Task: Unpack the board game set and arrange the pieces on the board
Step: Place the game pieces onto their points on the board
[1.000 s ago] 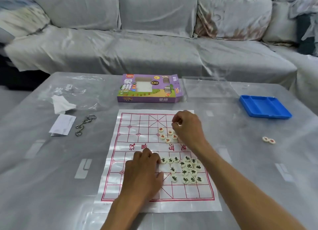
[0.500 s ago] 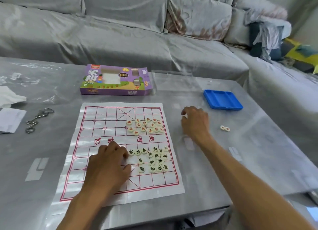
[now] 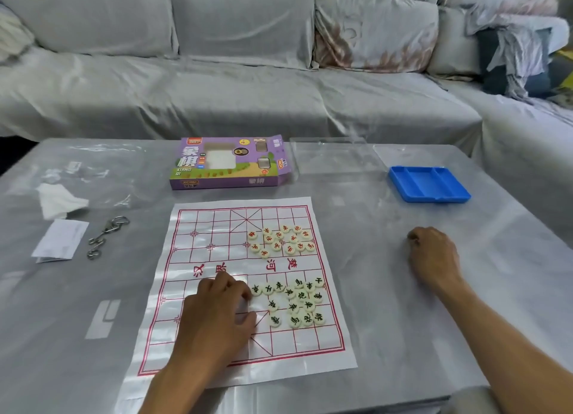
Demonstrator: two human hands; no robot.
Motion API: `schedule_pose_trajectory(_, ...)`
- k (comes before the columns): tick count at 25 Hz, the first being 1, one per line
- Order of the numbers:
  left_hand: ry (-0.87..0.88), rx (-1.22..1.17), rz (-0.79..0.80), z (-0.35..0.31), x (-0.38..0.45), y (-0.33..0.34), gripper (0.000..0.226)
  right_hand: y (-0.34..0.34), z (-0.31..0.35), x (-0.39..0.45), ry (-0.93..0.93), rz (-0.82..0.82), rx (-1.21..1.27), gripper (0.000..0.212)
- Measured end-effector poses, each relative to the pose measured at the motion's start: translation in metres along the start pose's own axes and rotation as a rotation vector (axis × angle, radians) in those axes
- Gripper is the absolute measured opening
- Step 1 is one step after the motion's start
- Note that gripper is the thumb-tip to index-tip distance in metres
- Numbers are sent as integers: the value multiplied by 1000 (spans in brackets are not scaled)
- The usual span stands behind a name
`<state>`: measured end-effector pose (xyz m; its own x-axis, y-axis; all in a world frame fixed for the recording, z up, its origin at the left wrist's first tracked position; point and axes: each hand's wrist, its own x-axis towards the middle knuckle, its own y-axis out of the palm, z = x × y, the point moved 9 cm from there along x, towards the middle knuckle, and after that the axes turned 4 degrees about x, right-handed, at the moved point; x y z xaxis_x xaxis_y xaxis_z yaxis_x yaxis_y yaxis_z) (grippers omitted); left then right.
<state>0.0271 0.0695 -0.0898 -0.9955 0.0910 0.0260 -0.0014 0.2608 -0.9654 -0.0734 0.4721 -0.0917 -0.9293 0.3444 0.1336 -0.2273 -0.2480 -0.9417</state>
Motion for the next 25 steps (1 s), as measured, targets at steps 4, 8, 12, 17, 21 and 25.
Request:
schedule_pose_trajectory(4,12,-30,-25,0,-1,-3,29,-12,80,-9,-192,-54,148,20)
schedule_pose_trajectory(8,35,-49,-36,-2,-1,-5,30,7,213,-23,-521,30,301,18)
schedule_pose_trajectory(12,43,-49,-12,0,1,-5,32,58,280,-29,-621,189,249,20)
schedule_pose_trajectory(17,48,-42,-7,2,2,-4,32,77,283,-25,-565,287,273,17)
schedule_pose_trajectory(21,42,-34,6,0,2,-4,32,68,261,-14,-500,258,238,6)
schedule_pose_trajectory(25,32,-54,7,-2,0,-8,33,69,249,-10,-416,318,392,9)
